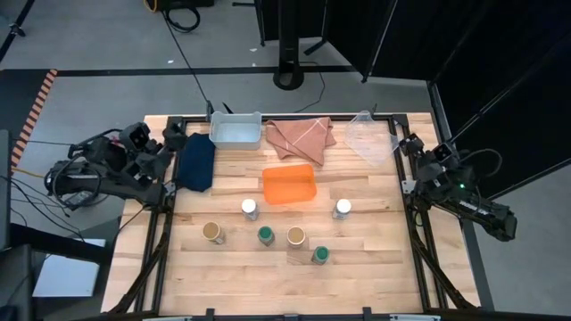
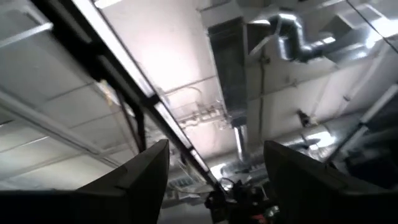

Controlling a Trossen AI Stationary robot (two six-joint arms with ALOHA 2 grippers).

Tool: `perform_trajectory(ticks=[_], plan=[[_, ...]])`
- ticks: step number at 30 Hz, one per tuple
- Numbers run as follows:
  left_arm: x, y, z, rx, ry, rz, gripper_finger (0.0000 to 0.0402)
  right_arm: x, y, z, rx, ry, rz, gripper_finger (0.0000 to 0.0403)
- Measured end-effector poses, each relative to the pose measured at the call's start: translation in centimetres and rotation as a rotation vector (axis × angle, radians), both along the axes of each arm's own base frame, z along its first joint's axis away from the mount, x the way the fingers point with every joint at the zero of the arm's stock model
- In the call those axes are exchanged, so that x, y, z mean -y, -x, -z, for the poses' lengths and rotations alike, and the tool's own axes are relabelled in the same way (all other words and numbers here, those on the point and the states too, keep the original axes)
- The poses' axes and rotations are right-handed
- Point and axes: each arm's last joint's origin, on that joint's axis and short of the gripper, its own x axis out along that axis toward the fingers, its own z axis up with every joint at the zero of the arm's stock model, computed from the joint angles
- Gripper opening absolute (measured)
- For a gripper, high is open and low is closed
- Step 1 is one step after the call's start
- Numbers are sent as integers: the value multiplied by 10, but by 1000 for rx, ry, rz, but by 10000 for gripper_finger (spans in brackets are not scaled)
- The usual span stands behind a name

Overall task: Sort spices by type
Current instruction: Put the gold seasoning bottle into the gray bin

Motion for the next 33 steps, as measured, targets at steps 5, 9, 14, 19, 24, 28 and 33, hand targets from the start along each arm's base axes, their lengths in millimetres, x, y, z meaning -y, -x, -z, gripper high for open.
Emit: perform_trajectory(ticks=[5, 9, 14, 19, 24, 28, 33], plan=[[0, -3, 4, -49, -2, -1, 284, 9, -16, 18, -234, -169, -25, 268], [0, -5, 6, -76, -4, -1, 284, 16, -26, 38, -424, -341, -5, 268], [0, -5, 6, -83, -3, -2, 284, 18, -28, 43, -442, -432, -1, 268], [0, -5, 7, -84, 9, -20, 284, 19, -27, 40, -414, -427, 25, 268], [0, -5, 7, -85, 14, -19, 284, 20, -26, 41, -417, -403, 77, 268], [-1, -5, 7, -85, 21, -25, 284, 20, -26, 40, -406, -396, 107, 268], [-1, -6, 7, -89, 20, -30, 284, 23, -24, 38, -348, -458, 184, 268]])
